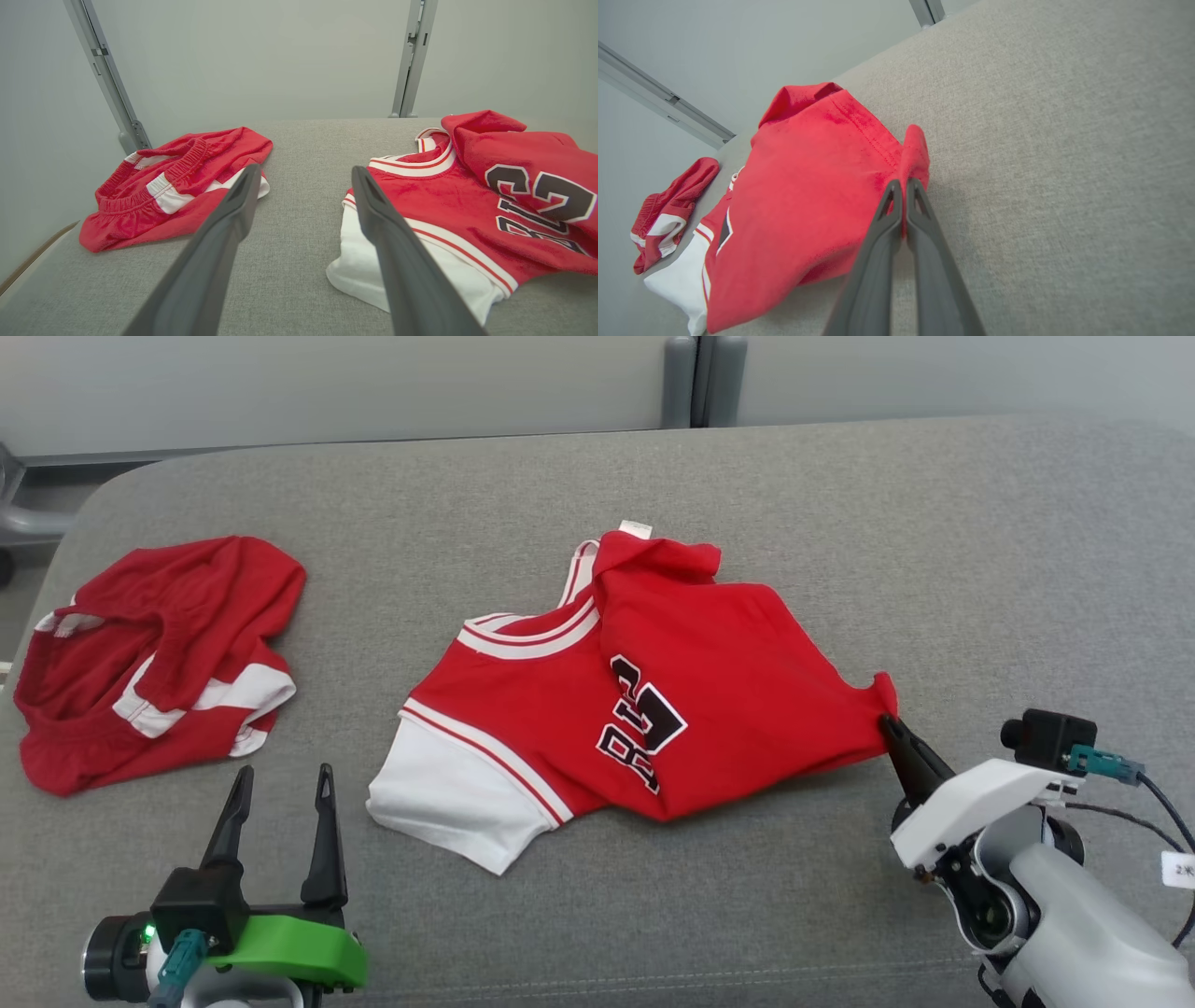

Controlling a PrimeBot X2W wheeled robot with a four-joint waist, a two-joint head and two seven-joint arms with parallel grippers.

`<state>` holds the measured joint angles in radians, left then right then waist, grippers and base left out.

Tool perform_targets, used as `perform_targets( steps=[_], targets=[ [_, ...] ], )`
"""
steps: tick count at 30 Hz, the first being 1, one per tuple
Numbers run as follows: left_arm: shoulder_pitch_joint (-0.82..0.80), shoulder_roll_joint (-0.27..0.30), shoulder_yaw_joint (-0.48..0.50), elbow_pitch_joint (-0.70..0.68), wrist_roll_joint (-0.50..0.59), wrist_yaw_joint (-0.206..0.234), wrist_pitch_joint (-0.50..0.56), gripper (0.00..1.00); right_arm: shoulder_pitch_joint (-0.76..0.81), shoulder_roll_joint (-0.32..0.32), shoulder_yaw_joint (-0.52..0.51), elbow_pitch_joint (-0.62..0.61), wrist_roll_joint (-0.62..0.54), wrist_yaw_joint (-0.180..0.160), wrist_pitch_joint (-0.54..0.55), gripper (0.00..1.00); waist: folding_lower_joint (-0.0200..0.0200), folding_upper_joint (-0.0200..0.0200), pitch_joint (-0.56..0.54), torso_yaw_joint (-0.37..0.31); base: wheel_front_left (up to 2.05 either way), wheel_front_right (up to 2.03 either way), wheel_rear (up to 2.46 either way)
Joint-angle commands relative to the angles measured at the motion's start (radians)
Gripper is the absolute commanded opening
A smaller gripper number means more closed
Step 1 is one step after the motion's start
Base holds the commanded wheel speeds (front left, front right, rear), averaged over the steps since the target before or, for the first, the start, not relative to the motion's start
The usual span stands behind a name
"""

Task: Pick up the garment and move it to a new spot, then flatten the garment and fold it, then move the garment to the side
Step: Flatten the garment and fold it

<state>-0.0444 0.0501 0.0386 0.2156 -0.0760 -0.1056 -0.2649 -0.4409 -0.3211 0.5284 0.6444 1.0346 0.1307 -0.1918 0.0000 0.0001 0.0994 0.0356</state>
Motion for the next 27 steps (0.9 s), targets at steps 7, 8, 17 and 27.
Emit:
perform_targets(
  steps=[7,8,17,27],
  targets=[
    [0.011,0.001,-0.002,-0.005,-0.019,0.012,0.000,1.00,0.192,-0.069,-0.034,-0.186,0.139,0.000,0.141,0.00,0.0000,-0.0001,0.002,-0.054,0.00,0.00,0.00],
    [0.010,0.001,-0.003,-0.004,-0.020,0.011,0.000,1.00,0.205,-0.084,-0.041,-0.186,0.133,0.000,0.153,0.00,0.0000,-0.0001,0.002,-0.058,0.00,0.00,0.00],
    [0.016,0.002,-0.010,0.002,-0.018,0.010,0.000,1.00,0.226,-0.096,-0.133,-0.198,0.024,0.000,0.180,1.00,0.0000,-0.0001,-0.013,-0.055,0.00,0.00,0.00],
    [0.022,0.001,-0.014,-0.002,-0.022,0.015,0.000,1.00,0.183,-0.080,-0.264,-0.248,-0.214,0.000,0.183,1.00,0.0000,-0.0001,-0.024,-0.005,0.00,0.00,0.00]
  ],
)
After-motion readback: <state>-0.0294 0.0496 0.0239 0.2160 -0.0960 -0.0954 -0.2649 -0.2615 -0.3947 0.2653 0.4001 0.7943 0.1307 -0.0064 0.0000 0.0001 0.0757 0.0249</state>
